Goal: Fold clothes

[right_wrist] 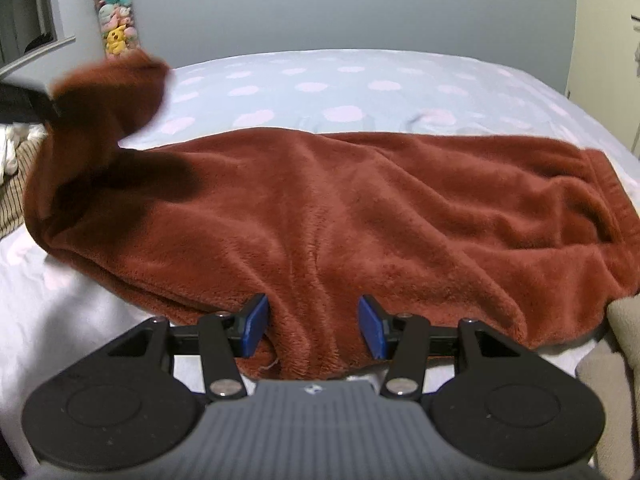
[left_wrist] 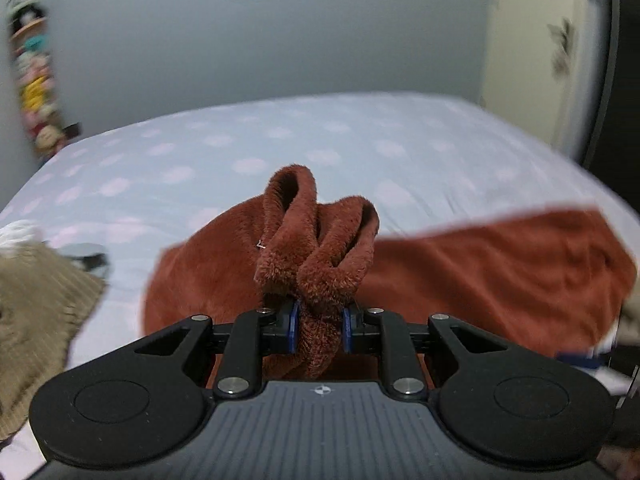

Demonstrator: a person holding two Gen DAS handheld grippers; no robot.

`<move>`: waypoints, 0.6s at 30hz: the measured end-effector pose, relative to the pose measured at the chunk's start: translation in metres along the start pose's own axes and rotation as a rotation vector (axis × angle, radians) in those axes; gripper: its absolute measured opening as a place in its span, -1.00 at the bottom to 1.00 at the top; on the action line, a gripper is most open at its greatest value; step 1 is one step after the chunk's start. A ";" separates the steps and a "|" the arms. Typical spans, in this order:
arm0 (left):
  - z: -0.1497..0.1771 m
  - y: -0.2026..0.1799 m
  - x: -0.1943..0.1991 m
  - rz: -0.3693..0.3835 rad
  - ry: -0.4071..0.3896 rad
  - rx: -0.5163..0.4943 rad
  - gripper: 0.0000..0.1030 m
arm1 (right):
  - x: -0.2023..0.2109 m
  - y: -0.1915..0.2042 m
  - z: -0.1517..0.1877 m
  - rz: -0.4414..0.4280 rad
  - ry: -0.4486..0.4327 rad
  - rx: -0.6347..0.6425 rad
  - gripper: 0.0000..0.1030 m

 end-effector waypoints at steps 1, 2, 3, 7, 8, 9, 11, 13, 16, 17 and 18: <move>0.010 -0.008 -0.010 -0.006 0.021 -0.029 -0.66 | 0.000 -0.001 0.000 -0.003 -0.001 -0.007 0.05; 0.019 -0.016 -0.017 -0.013 0.040 -0.052 -0.66 | 0.000 -0.001 0.000 -0.005 -0.001 -0.013 0.05; 0.027 -0.019 -0.022 -0.023 0.057 -0.065 -0.66 | 0.001 -0.002 0.000 -0.008 -0.002 -0.018 0.05; 0.055 -0.029 -0.040 -0.063 0.123 -0.112 -0.58 | -0.001 -0.002 0.001 -0.015 0.002 -0.026 0.05; 0.055 -0.029 -0.041 -0.072 0.130 -0.111 -0.54 | -0.001 -0.002 0.001 -0.016 0.004 -0.028 0.05; 0.056 -0.030 -0.041 -0.077 0.133 -0.108 -0.47 | -0.002 -0.002 0.001 -0.017 0.005 -0.029 0.05; 0.055 -0.040 -0.030 -0.071 0.119 -0.097 -0.25 | -0.002 -0.003 0.001 -0.019 0.007 -0.030 0.05; 0.053 -0.047 -0.019 -0.037 0.091 -0.078 -0.03 | -0.002 -0.003 0.001 -0.017 0.006 -0.025 0.05; 0.051 -0.057 -0.001 -0.004 0.046 -0.080 -0.01 | 0.002 -0.003 -0.001 -0.014 -0.011 -0.023 0.05; 0.051 -0.059 0.004 0.003 0.040 -0.083 -0.01 | 0.003 -0.003 -0.002 -0.013 -0.019 -0.024 0.05; 0.053 -0.057 0.009 0.005 0.035 -0.084 -0.01 | 0.006 -0.004 -0.003 -0.014 -0.030 -0.029 0.05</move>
Point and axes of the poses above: each gripper's, at about its wrist camera, not at the fingertips, and x roughly against the way its jaws point, y to its left, z to its underside, the point moved 7 cm from there along -x, roughly the way its jaws point, and after that the axes turned 8 degrees about x, right-handed, at the moved point
